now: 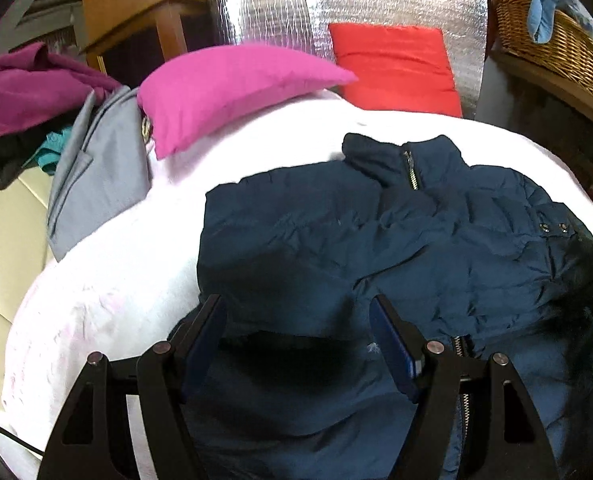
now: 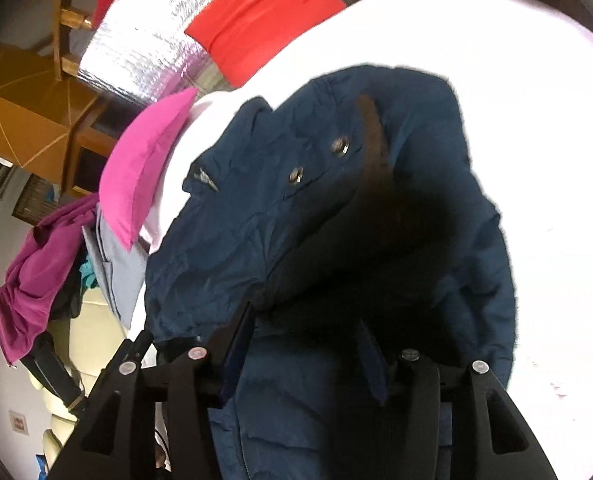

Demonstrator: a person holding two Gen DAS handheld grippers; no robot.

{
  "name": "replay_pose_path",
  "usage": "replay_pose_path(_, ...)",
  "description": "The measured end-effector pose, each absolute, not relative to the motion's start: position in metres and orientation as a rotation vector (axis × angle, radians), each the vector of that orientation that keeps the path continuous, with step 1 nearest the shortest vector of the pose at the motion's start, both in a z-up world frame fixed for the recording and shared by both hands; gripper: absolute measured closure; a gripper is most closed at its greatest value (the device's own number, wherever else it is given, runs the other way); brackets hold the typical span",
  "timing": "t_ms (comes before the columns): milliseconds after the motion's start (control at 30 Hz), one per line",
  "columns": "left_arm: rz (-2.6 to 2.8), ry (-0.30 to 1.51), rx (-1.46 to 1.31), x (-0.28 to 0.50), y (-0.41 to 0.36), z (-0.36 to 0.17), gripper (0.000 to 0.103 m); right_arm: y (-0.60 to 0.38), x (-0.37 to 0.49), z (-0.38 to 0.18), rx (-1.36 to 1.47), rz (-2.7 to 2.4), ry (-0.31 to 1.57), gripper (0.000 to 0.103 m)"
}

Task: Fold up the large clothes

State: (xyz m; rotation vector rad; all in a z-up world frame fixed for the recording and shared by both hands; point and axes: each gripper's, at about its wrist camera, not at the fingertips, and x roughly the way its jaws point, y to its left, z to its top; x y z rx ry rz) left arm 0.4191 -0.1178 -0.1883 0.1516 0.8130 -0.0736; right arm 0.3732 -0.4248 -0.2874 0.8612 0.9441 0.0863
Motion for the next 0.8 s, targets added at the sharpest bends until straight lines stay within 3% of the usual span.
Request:
replay_pose_path(167, -0.081, 0.792, 0.17, 0.418, -0.122, -0.184, 0.029, -0.446, 0.364, -0.268, 0.82, -0.039, 0.822, 0.046)
replay_pose_path(300, -0.089, 0.792, 0.169, 0.42, -0.124, -0.184, 0.029, -0.468, 0.357, -0.263, 0.833, -0.168, 0.711, 0.025)
replay_pose_path(333, -0.089, 0.792, 0.169, 0.42, -0.124, -0.184, 0.029, -0.471, 0.358, -0.265, 0.831, -0.189, 0.712, 0.024)
replay_pose_path(800, -0.083, 0.783, 0.163, 0.424, -0.124, -0.183, 0.029, -0.491, 0.401, -0.321, 0.885, -0.212, 0.869, 0.024)
